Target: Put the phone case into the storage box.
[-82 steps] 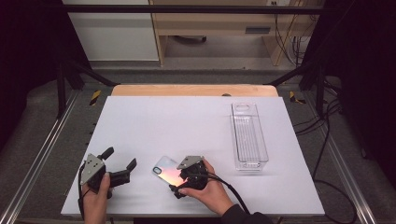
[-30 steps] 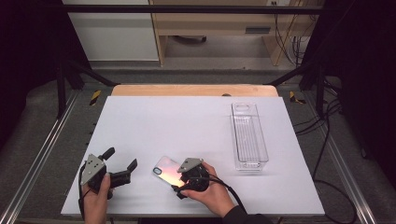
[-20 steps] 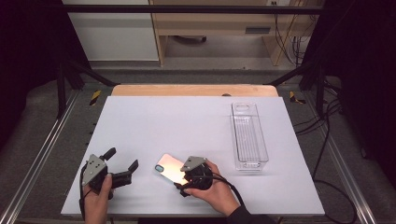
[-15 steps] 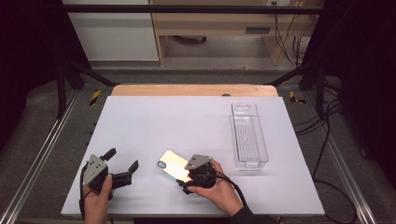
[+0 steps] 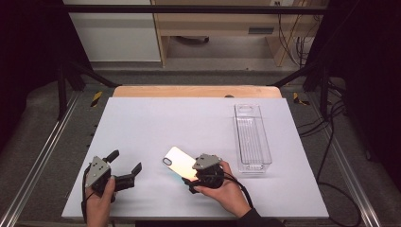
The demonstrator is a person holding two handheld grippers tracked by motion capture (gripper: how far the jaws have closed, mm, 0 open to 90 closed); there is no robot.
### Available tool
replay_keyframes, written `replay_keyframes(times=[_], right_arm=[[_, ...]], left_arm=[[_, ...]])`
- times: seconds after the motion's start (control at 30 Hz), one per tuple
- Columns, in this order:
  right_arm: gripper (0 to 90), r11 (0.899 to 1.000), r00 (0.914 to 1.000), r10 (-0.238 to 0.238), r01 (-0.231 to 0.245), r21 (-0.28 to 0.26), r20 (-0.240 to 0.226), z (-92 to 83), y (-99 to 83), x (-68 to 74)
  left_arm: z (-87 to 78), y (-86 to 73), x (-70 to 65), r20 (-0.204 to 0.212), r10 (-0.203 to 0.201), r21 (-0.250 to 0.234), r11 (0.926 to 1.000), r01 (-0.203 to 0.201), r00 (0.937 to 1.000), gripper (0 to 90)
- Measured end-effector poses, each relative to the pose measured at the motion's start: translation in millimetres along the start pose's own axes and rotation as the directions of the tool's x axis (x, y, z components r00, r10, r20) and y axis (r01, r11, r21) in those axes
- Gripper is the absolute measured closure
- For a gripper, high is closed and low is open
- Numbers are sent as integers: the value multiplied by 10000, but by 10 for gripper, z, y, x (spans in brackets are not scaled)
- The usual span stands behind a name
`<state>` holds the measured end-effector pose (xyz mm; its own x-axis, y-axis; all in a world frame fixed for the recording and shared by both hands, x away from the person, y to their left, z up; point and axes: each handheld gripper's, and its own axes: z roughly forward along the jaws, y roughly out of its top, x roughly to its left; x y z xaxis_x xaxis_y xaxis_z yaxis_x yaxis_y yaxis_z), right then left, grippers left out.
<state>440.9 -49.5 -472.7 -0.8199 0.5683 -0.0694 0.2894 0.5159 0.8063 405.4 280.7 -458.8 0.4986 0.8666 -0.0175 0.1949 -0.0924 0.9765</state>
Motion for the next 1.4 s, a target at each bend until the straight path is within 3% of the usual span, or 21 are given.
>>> replay_keyframes(times=[0.37,0.8,1.1,1.4], right_arm=[[179,9998,10000,6,-5,-194,78,-23,-1,-8],[179,9931,9993,102,-59,-1168,364,-119,16,-32],[179,9856,9986,86,4,-1694,523,-170,26,-41],[179,9839,9986,5,90,-1785,533,-178,28,-26]], left_arm=[[-20,8,-9,26,8,-32,10000,-8,10000,18],[-7,14,-83,203,132,39,9999,-133,9997,18],[54,20,-221,643,441,226,9987,-457,9970,18],[53,31,-264,797,436,188,9988,-452,9959,18]])
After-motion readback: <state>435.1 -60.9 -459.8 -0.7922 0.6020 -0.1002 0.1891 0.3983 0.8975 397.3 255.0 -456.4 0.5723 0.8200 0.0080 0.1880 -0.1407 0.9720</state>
